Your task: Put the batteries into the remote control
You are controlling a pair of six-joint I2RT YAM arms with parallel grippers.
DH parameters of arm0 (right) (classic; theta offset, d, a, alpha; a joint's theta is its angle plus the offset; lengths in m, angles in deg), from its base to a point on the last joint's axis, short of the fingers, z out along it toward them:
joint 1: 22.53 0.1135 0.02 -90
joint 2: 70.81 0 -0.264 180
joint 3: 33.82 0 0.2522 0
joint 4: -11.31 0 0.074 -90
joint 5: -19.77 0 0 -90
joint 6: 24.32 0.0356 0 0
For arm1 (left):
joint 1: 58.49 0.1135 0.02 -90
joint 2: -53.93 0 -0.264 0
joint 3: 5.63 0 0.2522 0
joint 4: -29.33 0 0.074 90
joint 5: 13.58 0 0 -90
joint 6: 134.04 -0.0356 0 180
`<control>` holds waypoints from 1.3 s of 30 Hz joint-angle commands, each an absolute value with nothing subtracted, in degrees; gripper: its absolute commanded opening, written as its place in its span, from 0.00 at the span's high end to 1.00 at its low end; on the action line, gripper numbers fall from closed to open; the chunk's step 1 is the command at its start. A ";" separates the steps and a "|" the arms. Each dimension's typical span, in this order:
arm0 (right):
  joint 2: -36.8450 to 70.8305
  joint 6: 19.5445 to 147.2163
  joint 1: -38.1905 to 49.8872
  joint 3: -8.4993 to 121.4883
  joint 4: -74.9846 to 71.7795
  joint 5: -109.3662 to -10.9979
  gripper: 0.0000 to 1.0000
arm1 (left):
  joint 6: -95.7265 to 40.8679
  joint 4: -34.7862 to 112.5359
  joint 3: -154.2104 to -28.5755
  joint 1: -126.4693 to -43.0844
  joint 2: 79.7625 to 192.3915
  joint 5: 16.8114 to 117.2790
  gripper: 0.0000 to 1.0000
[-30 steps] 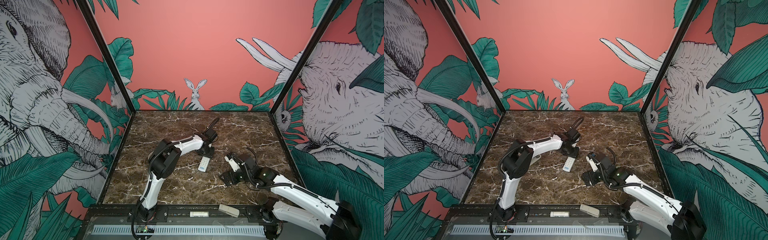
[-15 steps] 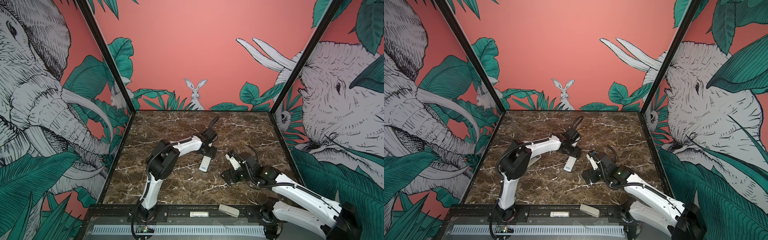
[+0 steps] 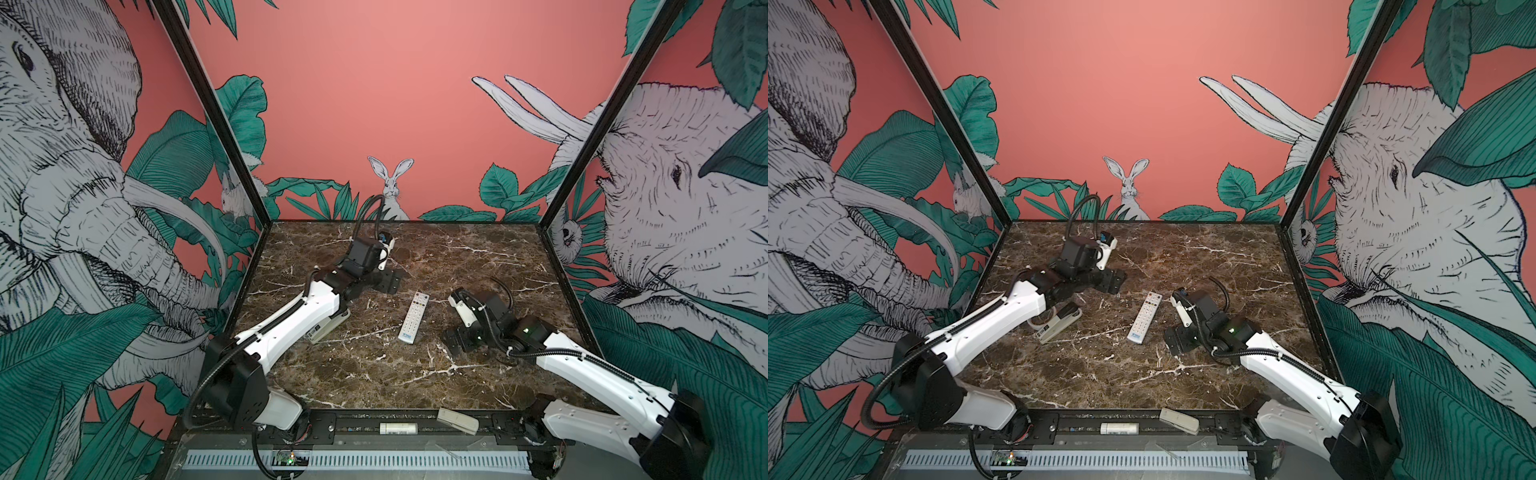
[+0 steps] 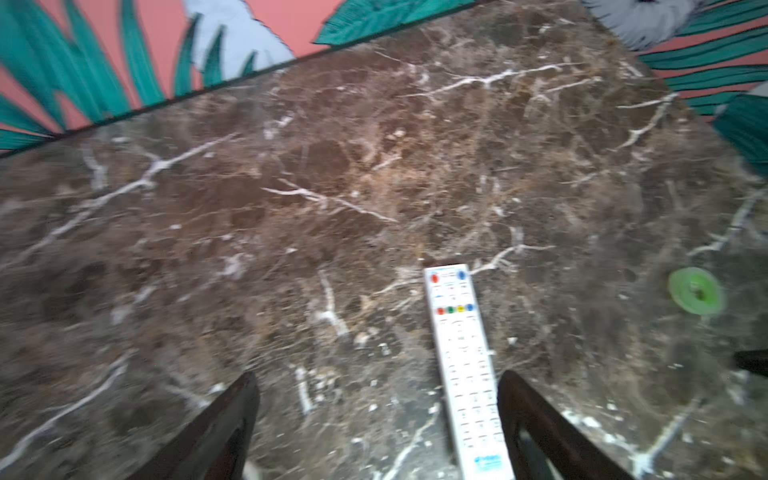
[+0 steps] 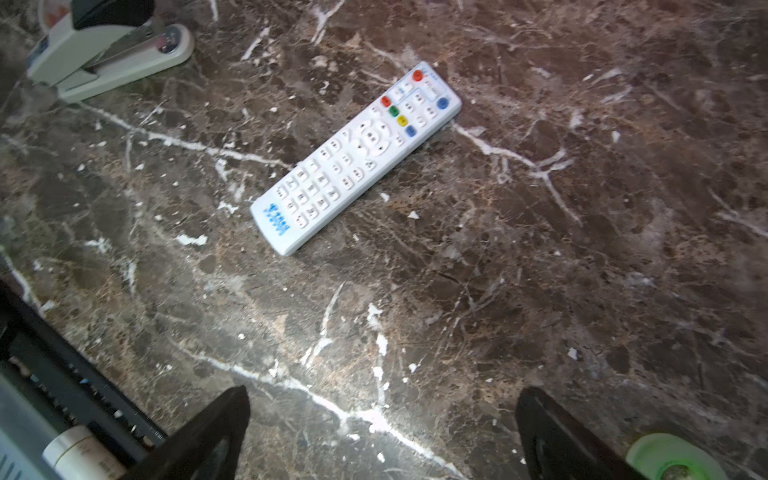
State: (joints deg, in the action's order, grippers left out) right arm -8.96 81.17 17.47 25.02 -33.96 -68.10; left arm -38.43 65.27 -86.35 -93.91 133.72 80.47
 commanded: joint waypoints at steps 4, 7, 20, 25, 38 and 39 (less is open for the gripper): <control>-8.50 72.77 12.86 27.46 -31.93 -78.22 0.00 | -55.69 50.46 -69.04 -92.95 119.49 99.20 0.06; -8.33 67.85 9.70 26.58 -28.38 -80.24 0.00 | -58.19 39.17 -59.22 -90.30 112.77 105.17 0.01; -8.45 50.45 5.14 5.21 16.19 -88.89 0.00 | -51.08 25.69 -49.63 -77.83 118.42 106.72 0.01; -2.52 49.98 1.68 1.11 29.20 -86.99 0.00 | -52.54 16.10 -45.74 -76.83 123.18 106.85 0.01; 7.45 56.17 -5.72 3.03 36.22 -80.90 0.00 | -55.54 2.32 -43.22 -74.32 134.08 100.67 0.01; 7.37 56.28 -5.90 3.05 36.22 -80.72 0.00 | -55.87 1.47 -43.05 -74.13 134.31 100.69 0.01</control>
